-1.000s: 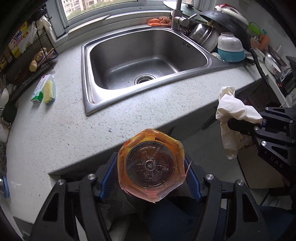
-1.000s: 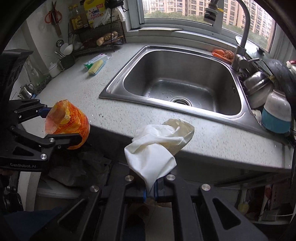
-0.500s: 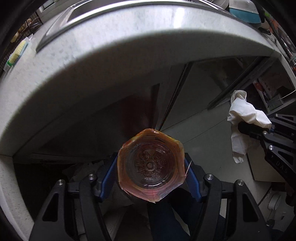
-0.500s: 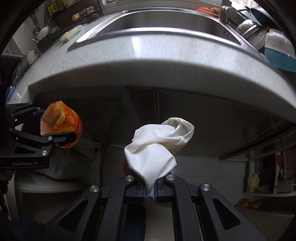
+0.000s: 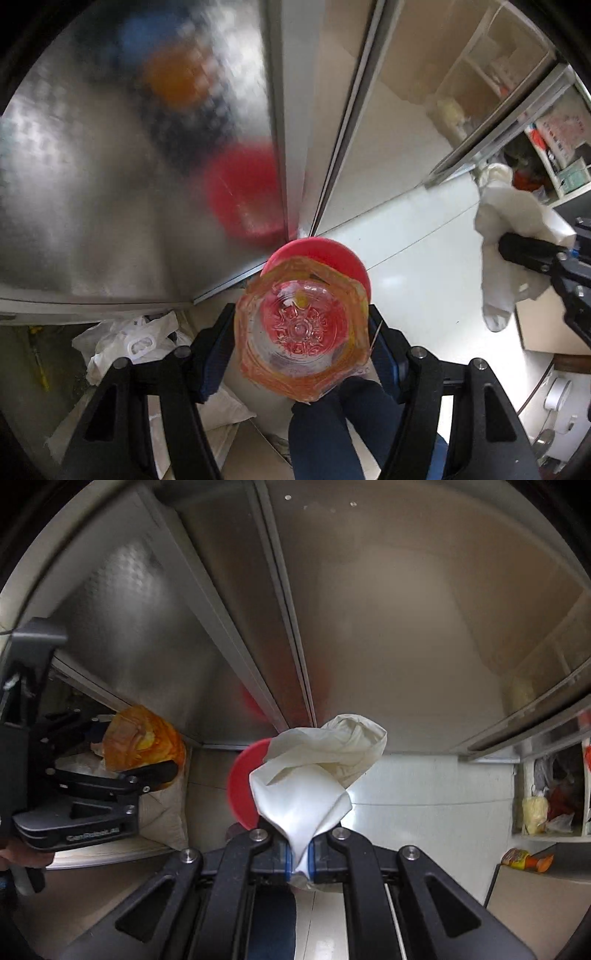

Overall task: Collect trash
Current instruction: 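Carry the orange cup and white gloves down to the red bucket with both tools, then open the left tool to drop the cup while the right tool releases the gloves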

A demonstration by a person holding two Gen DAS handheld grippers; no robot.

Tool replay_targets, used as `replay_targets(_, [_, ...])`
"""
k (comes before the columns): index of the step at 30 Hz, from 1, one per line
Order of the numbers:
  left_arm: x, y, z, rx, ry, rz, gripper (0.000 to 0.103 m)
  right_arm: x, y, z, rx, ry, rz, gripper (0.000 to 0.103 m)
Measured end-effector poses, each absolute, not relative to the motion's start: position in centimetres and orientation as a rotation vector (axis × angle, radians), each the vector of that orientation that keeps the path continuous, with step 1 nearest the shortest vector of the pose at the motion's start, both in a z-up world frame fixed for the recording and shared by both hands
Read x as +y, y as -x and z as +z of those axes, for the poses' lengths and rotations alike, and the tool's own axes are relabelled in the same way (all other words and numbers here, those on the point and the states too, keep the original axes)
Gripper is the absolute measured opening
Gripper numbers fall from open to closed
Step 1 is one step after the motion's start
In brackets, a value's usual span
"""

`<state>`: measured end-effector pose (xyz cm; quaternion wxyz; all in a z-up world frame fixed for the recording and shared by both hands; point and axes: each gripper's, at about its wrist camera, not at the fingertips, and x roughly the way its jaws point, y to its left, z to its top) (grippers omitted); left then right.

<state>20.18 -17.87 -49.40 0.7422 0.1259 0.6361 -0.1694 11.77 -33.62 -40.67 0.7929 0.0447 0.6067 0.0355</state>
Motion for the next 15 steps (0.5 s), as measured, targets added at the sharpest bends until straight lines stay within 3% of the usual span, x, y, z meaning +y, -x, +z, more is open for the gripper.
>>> replay_targets(10, [-17.5, -20.4, -50.0, 1.416, -0.261, -0.379, 0.065, -32.7, -11.3, -41.1, 1.32, -0.093, 0.086, 0.005])
replay_targets(12, [-17.4, -20.4, -49.7, 1.41, -0.259, -0.378, 0.075, -32.6, -11.8, -41.0, 1.322, -0.092, 0.089, 0.005])
replay_targets(15, [-16.9, -20.4, -49.4, 1.409, -0.221, -0.384, 0.078, -32.4, -11.9, -41.2, 1.322, -0.085, 0.098, 0.005])
